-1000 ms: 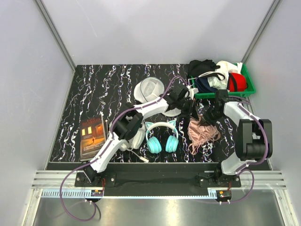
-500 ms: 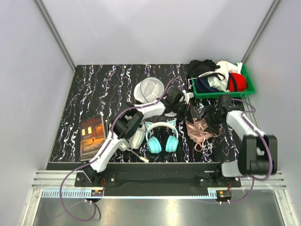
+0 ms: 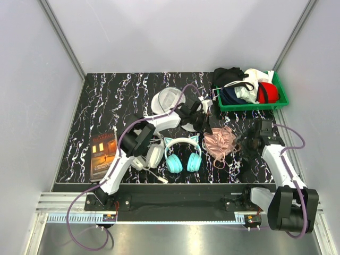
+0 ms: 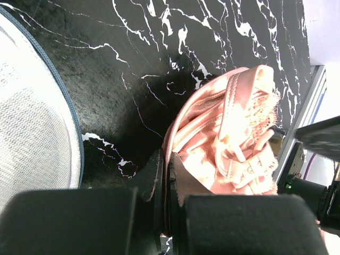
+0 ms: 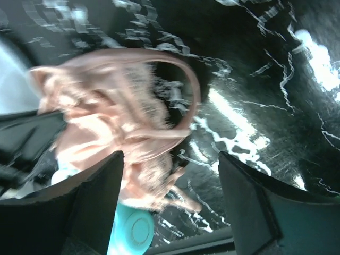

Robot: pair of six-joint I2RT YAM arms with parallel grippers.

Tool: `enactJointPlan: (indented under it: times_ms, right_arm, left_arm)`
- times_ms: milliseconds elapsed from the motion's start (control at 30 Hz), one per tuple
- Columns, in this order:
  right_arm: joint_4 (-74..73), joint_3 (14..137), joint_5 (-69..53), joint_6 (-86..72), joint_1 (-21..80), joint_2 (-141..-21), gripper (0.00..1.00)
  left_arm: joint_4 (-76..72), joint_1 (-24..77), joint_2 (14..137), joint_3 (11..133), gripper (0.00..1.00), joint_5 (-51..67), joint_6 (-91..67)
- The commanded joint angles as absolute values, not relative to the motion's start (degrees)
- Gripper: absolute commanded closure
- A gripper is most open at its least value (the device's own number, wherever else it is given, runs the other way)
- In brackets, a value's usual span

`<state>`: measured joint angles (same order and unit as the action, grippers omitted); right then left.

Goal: Place the bra in the laundry bag and zip it closed

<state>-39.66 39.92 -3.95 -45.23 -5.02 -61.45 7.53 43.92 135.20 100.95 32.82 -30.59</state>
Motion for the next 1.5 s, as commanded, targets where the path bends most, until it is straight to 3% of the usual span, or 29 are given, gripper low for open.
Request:
enactJointPlan:
  times_ms: [0, 400, 500, 533, 600, 767, 1033, 1267, 1467]
  right_arm:
    - [-31.4, 33.8, -5.4, -51.0, -6.0, -61.4, 0.24]
    - [-21.3, 27.2, -0.4, -54.4, -6.8, -64.3, 0.50]
    - [-21.3, 26.9, -0.4, -54.9, -6.8, -65.3, 0.71]
    - [-21.3, 26.7, 1.1, -54.9, -6.8, -65.0, 0.86]
    - [-24.0, 27.1, 1.6, -54.6, -6.8, -63.1, 0.99]
    - [-38.4, 33.6, 8.2, -52.4, -6.7, -57.7, 1.00]
    - [-44.9, 43.8, 7.5, -43.0, -5.4, -59.3, 1.00]
    - [-44.7, 50.4, -3.1, -36.9, -0.7, -61.6, 1.00]
    - [-40.4, 48.4, -8.9, -39.1, 3.1, -64.6, 1.00]
  left_arm:
    - [5.6, 44.2, 132.3, 100.6, 1.00, 31.7, -29.0]
    - [6.1, 44.1, 132.3, 100.9, 1.00, 33.4, -27.7]
    - [5.8, 44.1, 132.5, 100.8, 1.00, 33.5, -27.9]
    - [5.7, 44.1, 132.6, 100.7, 1.00, 33.4, -28.0]
    - [5.6, 44.1, 132.5, 100.5, 1.00, 33.1, -27.9]
    - [6.7, 44.2, 131.7, 99.8, 1.00, 30.3, -26.2]
    - [9.3, 46.4, 132.1, 103.0, 1.00, 26.9, -25.6]
    - [14.1, 49.4, 133.1, 107.2, 1.00, 22.8, -24.4]
    - [14.2, 49.9, 132.9, 107.7, 1.00, 21.6, -25.7]
